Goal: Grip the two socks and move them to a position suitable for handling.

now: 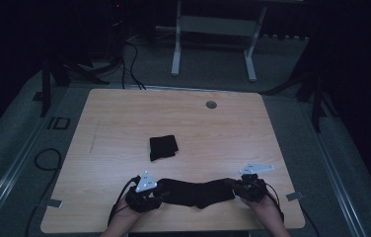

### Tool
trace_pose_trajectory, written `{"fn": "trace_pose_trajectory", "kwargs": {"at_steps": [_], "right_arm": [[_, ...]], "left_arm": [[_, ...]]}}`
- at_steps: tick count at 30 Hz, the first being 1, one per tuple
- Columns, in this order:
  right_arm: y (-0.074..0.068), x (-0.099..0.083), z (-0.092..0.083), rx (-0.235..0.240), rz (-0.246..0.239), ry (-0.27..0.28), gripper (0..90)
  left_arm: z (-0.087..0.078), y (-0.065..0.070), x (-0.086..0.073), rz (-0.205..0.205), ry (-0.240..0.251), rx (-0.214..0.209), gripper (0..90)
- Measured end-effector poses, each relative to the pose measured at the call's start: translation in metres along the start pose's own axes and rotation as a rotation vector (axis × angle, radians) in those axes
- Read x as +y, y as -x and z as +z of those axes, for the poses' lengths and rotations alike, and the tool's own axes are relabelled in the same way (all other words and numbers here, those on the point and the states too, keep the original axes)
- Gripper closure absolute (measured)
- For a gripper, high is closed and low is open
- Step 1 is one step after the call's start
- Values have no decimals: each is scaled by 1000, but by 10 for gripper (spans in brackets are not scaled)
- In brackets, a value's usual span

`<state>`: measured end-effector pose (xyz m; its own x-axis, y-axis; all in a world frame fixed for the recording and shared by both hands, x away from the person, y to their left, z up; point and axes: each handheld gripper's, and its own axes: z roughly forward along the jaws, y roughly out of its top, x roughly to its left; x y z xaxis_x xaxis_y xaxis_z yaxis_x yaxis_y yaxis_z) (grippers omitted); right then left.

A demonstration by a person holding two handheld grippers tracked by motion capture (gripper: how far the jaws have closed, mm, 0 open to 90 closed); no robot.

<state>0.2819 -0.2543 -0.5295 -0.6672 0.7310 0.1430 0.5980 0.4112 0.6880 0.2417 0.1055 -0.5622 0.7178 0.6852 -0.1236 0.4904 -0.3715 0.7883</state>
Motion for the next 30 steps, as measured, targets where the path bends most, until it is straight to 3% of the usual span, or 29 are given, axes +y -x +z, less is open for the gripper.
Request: {"fn": "trace_pose_trajectory", "kwargs": {"at_steps": [4, 7, 12, 23, 30], "right_arm": [[-3, 21, -3, 3, -25, 48, 689], [-6, 39, 1, 17, -34, 66, 640], [-17, 75, 20, 33, -113, 53, 563], [-50, 149, 98, 106, -197, -12, 447], [-63, 179, 151, 122, -215, -40, 354]], "left_arm": [[-11, -2, 1, -5, 59, 0, 423], [-18, -8, -3, -9, 74, 9, 395], [-27, -16, -10, -13, 84, 33, 376], [-31, -27, -15, -38, 106, 59, 377], [-34, -33, -18, -58, 122, 65, 377]]}}
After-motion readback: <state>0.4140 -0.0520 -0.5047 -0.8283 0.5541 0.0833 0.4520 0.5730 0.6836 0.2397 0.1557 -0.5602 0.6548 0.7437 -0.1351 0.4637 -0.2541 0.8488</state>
